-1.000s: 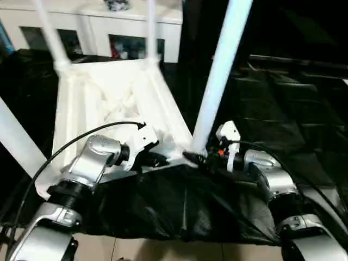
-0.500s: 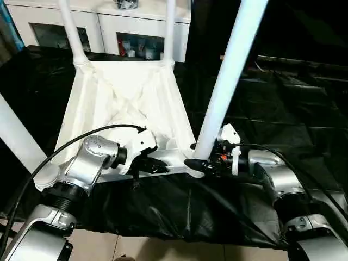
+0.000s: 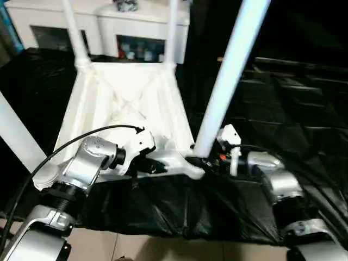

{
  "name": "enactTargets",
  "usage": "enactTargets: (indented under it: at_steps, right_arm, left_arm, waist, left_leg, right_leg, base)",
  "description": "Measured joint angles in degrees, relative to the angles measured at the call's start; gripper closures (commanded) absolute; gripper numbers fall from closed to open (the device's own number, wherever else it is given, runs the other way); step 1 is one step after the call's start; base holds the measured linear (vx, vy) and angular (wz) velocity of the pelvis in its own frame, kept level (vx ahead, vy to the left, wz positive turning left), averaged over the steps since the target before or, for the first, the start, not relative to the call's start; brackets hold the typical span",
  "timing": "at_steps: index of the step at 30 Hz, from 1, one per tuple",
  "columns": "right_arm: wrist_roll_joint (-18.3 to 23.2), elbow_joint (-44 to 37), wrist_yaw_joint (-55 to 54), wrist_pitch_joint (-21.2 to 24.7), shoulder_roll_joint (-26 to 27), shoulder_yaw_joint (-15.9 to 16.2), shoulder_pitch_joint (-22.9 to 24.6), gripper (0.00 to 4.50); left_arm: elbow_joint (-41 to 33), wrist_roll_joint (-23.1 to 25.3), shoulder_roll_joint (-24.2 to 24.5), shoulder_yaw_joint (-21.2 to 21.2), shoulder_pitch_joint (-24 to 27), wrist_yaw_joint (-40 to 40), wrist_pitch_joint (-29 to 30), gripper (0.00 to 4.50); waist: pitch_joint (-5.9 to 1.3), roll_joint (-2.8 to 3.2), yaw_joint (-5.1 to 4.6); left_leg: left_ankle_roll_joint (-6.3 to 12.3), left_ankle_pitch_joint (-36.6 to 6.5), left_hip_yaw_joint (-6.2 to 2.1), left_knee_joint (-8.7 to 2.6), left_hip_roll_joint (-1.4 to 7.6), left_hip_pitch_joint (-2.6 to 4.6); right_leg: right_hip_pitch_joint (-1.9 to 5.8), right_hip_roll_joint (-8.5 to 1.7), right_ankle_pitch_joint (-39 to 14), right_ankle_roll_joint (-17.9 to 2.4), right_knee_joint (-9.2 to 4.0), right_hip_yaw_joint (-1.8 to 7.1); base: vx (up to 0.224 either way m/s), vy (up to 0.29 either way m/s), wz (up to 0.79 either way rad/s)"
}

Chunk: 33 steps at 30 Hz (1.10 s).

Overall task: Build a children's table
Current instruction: Rotate leg to tighten

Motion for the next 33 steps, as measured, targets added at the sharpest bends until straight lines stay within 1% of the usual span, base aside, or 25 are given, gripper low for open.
enactTargets:
  at_steps: [2,3,4,8,10,12,14,17,18,20,22,24,25,26,27,28,29,30,31,33]
  right_arm:
    - [-0.7,1.9,-7.6,-0.9,2.8,-1.8,-0.1,2.43]
    - [-0.9,3.4,-13.6,-1.3,4.8,-3.0,-0.6,2.47]
    - [-1.0,4.3,-16.9,-1.6,5.8,-3.6,-1.1,2.48]
    - [-1.9,10.8,-34.3,-3.4,10.8,-6.6,-5.3,2.51]
    - [-2.2,13.0,-41.0,-3.9,12.5,-7.5,-7.0,2.52]
    - [-2.9,15.2,-46.5,-4.2,13.8,-8.4,-8.7,2.52]
    - [-3.5,16.4,-49.2,-4.3,14.4,-8.5,-9.8,2.53]
    - [-4.0,17.0,-49.0,-5.2,14.4,-8.6,-10.1,2.53]
    - [-4.0,17.0,-48.8,-5.8,14.4,-8.6,-10.0,2.19]
    - [-3.7,17.4,-47.7,-6.8,14.5,-9.1,-10.0,1.84]
    - [-3.1,18.0,-46.5,-7.7,14.7,-9.3,-10.0,1.81]
    - [-2.8,18.4,-43.8,-8.6,14.6,-9.5,-10.1,1.46]
    - [-2.8,18.4,-42.2,-8.7,14.4,-9.5,-10.1,1.46]
    - [-2.8,18.4,-39.6,-8.8,14.0,-9.4,-10.0,1.29]
    - [-2.8,18.3,-37.9,-8.8,13.5,-8.9,-9.9,1.29]
    - [-2.9,18.1,-35.9,-8.9,12.8,-8.2,-9.7,1.16]
    - [-3.1,17.6,-32.8,-9.4,11.8,-7.0,-9.1,1.04]
    - [-3.2,17.2,-30.4,-9.5,11.0,-6.1,-8.8,1.04]
    - [-3.3,17.2,-28.7,-9.5,10.6,-5.6,-8.8,1.04]
    - [-3.5,15.5,-22.7,-10.1,8.4,-3.7,-7.9,1.04]
  left_arm:
    - [0.9,0.7,-2.1,0.8,-0.1,3.9,1.1,4.5]
    - [1.3,1.3,-3.4,1.0,-0.4,6.6,2.0,4.5]
    - [1.4,1.8,-4.2,1.1,-0.6,8.2,2.5,4.5]
    - [2.8,3.3,-9.1,1.3,-1.9,16.2,5.4,4.5]
    - [3.6,3.7,-11.4,1.7,-2.2,19.4,6.3,4.5]
    - [4.1,4.4,-13.2,1.7,-2.6,22.2,7.0,4.5]
    - [4.8,5.0,-14.1,1.6,-3.4,23.6,7.2,4.5]
    - [4.8,5.0,-14.1,1.6,-3.4,23.7,7.2,4.5]
    - [4.7,5.0,-14.0,1.6,-3.4,23.5,7.2,4.5]
    - [4.5,5.0,-13.6,1.6,-3.4,23.0,7.1,4.5]
    - [4.2,4.9,-13.1,1.5,-3.4,22.5,7.1,4.5]
    - [3.5,4.8,-11.9,1.2,-3.2,21.2,6.9,4.5]
    - [3.2,4.7,-11.2,1.2,-3.2,20.5,6.8,4.5]
    - [3.1,4.4,-10.5,1.1,-3.0,19.7,6.4,4.5]
    - [2.8,4.3,-10.1,1.2,-2.8,19.1,6.0,4.5]
    - [2.6,4.0,-9.4,1.2,-2.5,18.4,5.3,4.5]
    - [2.2,3.7,-8.4,1.2,-2.0,17.0,4.4,4.5]
    - [1.7,3.1,-7.5,1.2,-1.8,15.8,4.1,4.5]
    - [1.5,2.6,-6.8,1.4,-1.6,14.8,4.0,4.5]
    - [1.0,1.7,-5.4,1.7,-1.3,11.9,3.4,4.5]
  waist:
    - [-0.02,-0.08,-0.43]
    - [0.01,-0.13,-0.84]
    - [0.01,-0.12,-1.16]
    - [0.03,-0.01,-2.01]
    - [0.04,0.05,-2.24]
    - [0.02,0.14,-2.47]
    - [0.02,0.14,-2.67]
    - [-0.03,0.12,-2.64]
    - [-0.04,0.12,-2.59]
    - [-0.04,0.14,-2.57]
    - [0.0,0.21,-2.65]
    - [0.04,0.27,-2.92]
    - [0.05,0.27,-3.07]
    - [0.05,0.28,-3.26]
    - [0.06,0.29,-3.33]
    - [0.06,0.29,-3.34]
    - [0.06,0.29,-3.31]
    - [0.08,0.32,-3.25]
    - [0.12,0.38,-3.15]
    - [0.2,0.51,-2.67]
  left_leg:
    - [-0.01,0.0,-0.08,0.02,0.0,0.31]
    - [-0.01,0.0,-0.18,0.03,-0.01,0.58]
    - [-0.01,0.0,-0.24,0.04,-0.01,0.67]
    - [-0.01,0.0,-0.71,0.11,-0.11,0.62]
    - [-0.01,0.0,-0.74,0.12,-0.12,0.62]
    - [0.0,0.0,-0.73,0.12,-0.13,0.62]
    - [0.01,0.0,-0.71,0.13,-0.19,0.59]
    - [0.03,0.0,-0.7,0.04,-0.19,0.6]
    - [0.03,0.0,-0.7,0.0,-0.19,0.6]
    - [0.03,0.0,-0.7,-0.11,-0.18,0.63]
    - [0.02,0.0,-0.7,-0.2,-0.17,0.63]
    - [0.02,0.0,-0.7,-0.25,-0.14,0.62]
    - [0.02,0.0,-0.7,-0.28,-0.13,0.62]
    - [0.02,0.0,-0.7,-0.33,-0.13,0.6]
    - [0.01,0.0,-0.69,-0.37,-0.13,0.6]
    - [0.01,0.0,-0.69,-0.41,-0.12,0.6]
    - [0.0,0.0,-0.68,-0.48,-0.11,0.56]
    - [0.0,0.0,-0.67,-0.54,-0.1,0.52]
    - [0.0,0.0,-0.65,-0.59,-0.09,0.48]
    - [-0.01,0.0,-0.61,-0.6,-0.09,0.28]
  right_leg:
    - [0.2,0.0,0.0,0.0,0.0,0.01]
    - [0.41,0.0,0.0,0.1,-0.04,0.0]
    - [0.51,0.0,0.0,0.1,-0.17,-0.06]
    - [0.6,0.0,0.0,0.1,-1.02,-0.45]
    - [0.7,0.0,0.0,0.1,-1.3,-0.5]
    - [0.8,0.0,0.0,0.1,-1.52,-0.48]
    - [0.8,0.0,0.0,0.1,-1.55,-0.4]
    - [0.8,0.0,0.1,0.1,-1.52,-0.36]
    - [0.8,0.0,0.2,0.1,-1.51,-0.36]
    - [0.78,0.01,0.3,0.1,-1.47,-0.36]
    - [0.73,0.02,0.4,0.1,-1.44,-0.37]
    - [0.67,0.05,0.5,0.0,-1.42,-0.38]
    - [0.62,0.06,0.5,0.0,-1.42,-0.39]
    - [0.57,0.07,0.6,0.0,-1.42,-0.39]
    - [0.53,0.07,0.7,0.0,-1.42,-0.39]
    - [0.51,0.08,0.8,-0.1,-1.41,-0.4]
    - [0.46,0.1,0.9,-0.1,-1.41,-0.4]
    - [0.39,0.12,0.9,-0.1,-1.39,-0.41]
    - [0.31,0.12,1.0,-0.1,-1.35,-0.41]
    - [0.11,0.12,1.1,-0.3,-1.24,-0.39]
  base:
    - [0.0,0.0,0.0]
    - [0.0,0.0,0.0]
    - [0.0,0.0,0.0]
    - [0.0,0.0,0.0]
    - [0.0,0.0,0.0]
    - [0.0,0.0,0.0]
    - [0.0,0.0,0.0]
    - [0.0,0.0,0.0]
    - [0.0,0.0,0.0]
    - [0.0,0.0,0.0]
    - [0.0,0.0,0.0]
    - [0.0,0.0,0.0]
    - [0.0,0.0,0.0]
    - [0.0,0.0,0.0]
    - [0.0,0.0,0.0]
    - [0.0,0.0,0.0]
    - [0.0,0.0,0.0]
    - [0.0,0.0,0.0]
    - [0.0,0.0,0.0]
    - [0.0,0.0,0.0]
